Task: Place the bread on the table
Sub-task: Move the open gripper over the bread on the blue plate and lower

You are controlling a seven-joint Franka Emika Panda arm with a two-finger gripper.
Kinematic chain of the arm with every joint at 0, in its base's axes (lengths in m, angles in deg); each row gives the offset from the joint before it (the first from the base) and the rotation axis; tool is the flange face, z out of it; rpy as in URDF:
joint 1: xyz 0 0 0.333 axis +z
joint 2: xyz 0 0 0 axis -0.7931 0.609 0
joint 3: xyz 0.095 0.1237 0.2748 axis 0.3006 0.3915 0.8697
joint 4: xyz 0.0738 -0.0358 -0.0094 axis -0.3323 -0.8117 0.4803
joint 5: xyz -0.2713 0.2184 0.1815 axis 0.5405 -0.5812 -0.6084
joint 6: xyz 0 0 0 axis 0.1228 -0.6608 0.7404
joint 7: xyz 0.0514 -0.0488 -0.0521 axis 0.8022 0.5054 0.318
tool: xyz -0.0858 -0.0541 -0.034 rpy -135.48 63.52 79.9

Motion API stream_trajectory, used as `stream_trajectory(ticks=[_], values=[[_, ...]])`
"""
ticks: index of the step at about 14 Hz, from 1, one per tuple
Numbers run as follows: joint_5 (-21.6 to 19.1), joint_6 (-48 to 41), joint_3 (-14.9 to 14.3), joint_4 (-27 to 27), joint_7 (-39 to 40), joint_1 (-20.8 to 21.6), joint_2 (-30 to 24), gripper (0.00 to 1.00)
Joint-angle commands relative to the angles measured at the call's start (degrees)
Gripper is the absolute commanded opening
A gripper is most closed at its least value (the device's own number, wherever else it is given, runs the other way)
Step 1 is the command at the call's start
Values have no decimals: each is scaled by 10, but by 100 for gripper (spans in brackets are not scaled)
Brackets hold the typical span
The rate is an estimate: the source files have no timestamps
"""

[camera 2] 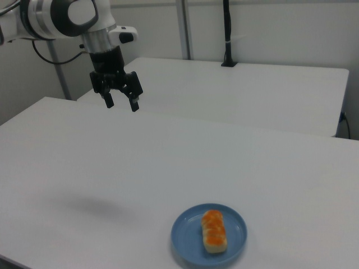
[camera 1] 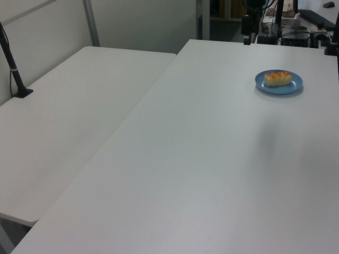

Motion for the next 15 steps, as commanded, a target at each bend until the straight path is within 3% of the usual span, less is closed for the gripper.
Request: stream_trajectory(ticks=[1,8,15], values=[[-6,-2,-4,-10,1,6,-7,100],[-6,-2,-5,-12,35,-5,-7,100],[3,21,-6,-74,284,-141,-5,100]])
